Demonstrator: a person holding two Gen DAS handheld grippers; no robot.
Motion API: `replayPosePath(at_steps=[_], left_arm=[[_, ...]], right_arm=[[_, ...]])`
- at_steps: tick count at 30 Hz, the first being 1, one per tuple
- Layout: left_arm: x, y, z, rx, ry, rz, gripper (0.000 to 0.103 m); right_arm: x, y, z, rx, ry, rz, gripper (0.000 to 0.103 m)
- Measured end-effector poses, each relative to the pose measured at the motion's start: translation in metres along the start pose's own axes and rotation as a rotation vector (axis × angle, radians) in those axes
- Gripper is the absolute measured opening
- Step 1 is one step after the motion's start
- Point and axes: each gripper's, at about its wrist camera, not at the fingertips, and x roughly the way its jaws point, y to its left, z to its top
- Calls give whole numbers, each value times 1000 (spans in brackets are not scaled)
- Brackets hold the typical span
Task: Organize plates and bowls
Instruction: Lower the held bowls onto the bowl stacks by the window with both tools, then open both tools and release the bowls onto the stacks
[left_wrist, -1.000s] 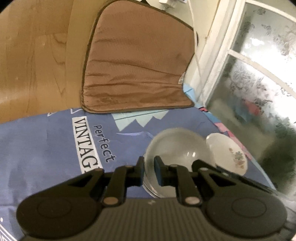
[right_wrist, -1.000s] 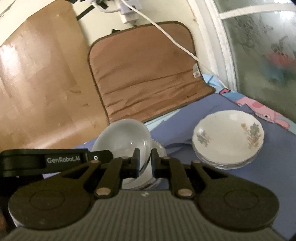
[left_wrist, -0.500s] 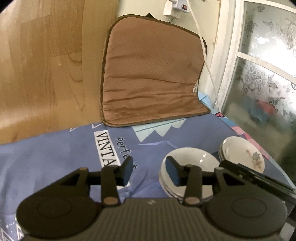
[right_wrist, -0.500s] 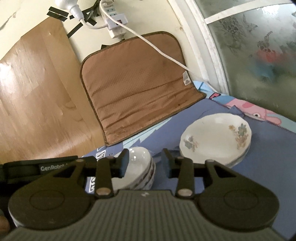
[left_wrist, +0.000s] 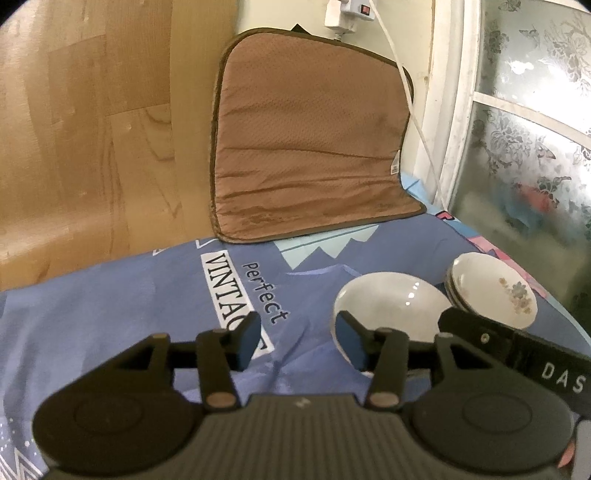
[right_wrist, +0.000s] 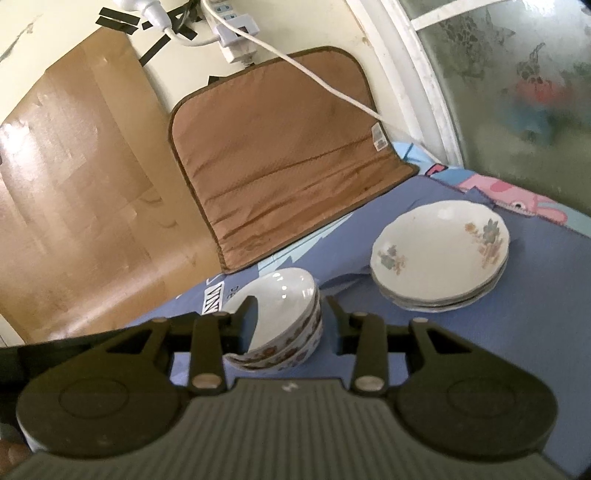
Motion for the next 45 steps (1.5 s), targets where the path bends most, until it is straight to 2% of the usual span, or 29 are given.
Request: replayPosePath(at_steps=[10, 13, 15, 16, 19, 23, 45], left_arm=[[-1, 7, -6, 5, 3, 22, 58], [-1, 10, -9, 7, 8, 33, 65], [-1, 12, -11, 8, 6, 38, 79], [-1, 13, -12, 7, 2, 40, 82], [-2, 17, -13, 1, 2, 43, 83], [-1, 21, -14, -5, 4, 48, 91], [13, 31, -17, -31, 38, 50, 95]], right_arm=[[1, 1, -1, 11, 31, 10, 42], [0, -2, -1, 24, 40, 10, 42], [-1, -5, -1, 45, 41, 11, 42], [-1, -6, -1, 50, 42, 12, 42], [-2, -7, -1, 52, 42, 11, 42], [1, -6, -2, 54, 53, 18, 42], [10, -7, -1, 69, 82, 33, 42]])
